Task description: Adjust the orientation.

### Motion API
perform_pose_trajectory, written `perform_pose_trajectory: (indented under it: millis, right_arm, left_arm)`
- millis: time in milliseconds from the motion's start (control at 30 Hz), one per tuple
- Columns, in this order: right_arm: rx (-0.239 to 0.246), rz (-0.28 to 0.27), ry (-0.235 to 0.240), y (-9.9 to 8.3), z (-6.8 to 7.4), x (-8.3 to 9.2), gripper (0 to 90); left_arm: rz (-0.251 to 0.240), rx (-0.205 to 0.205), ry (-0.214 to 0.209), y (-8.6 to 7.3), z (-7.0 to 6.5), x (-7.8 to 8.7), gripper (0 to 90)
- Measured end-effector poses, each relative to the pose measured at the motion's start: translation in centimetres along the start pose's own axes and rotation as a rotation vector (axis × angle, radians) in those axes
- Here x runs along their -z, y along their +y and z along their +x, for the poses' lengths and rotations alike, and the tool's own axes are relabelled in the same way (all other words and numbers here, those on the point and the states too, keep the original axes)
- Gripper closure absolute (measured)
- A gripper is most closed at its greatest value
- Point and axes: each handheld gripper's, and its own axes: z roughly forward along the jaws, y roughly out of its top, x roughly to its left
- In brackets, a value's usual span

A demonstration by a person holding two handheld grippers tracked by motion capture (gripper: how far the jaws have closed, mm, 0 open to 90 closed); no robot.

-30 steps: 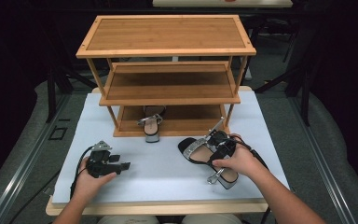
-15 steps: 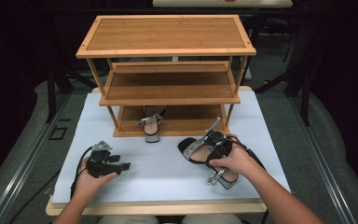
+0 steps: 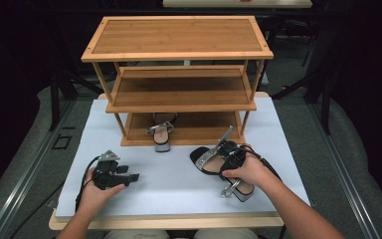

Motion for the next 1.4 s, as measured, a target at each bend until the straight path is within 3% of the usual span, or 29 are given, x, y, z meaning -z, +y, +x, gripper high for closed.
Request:
perform_pose_trajectory:
  millis: [433,733,867,1133,1400]
  right_arm:
    - [-0.012,0.018,0.005,0.2,0.0,0.0,40.2]
    - [-0.012,0.007,-0.019,0.1,0.3,0.2,41.4]
    - [-0.003,-0.002,-0.02,0.1,0.2,0.2,41.6]
    - [-0.031,-0.05,-0.015,0.6,0.1,1.0,41.6]
    - [-0.051,-0.07,-0.009,2.1,-0.1,1.1,41.6]
  left_arm:
    - [-0.001,0.003,0.0,0.0,0.0,0.0,36.6]
    - [0.0,0.0,-0.001,0.0,0.1,0.0,36.6]
    - [0.0,0.001,-0.001,0.0,0.1,0.0,36.6]
    - [-0.002,0.003,-0.002,0.0,0.1,-0.1,36.6]
    - [0.003,0.003,-0.004,0.0,0.1,-0.2,36.6]
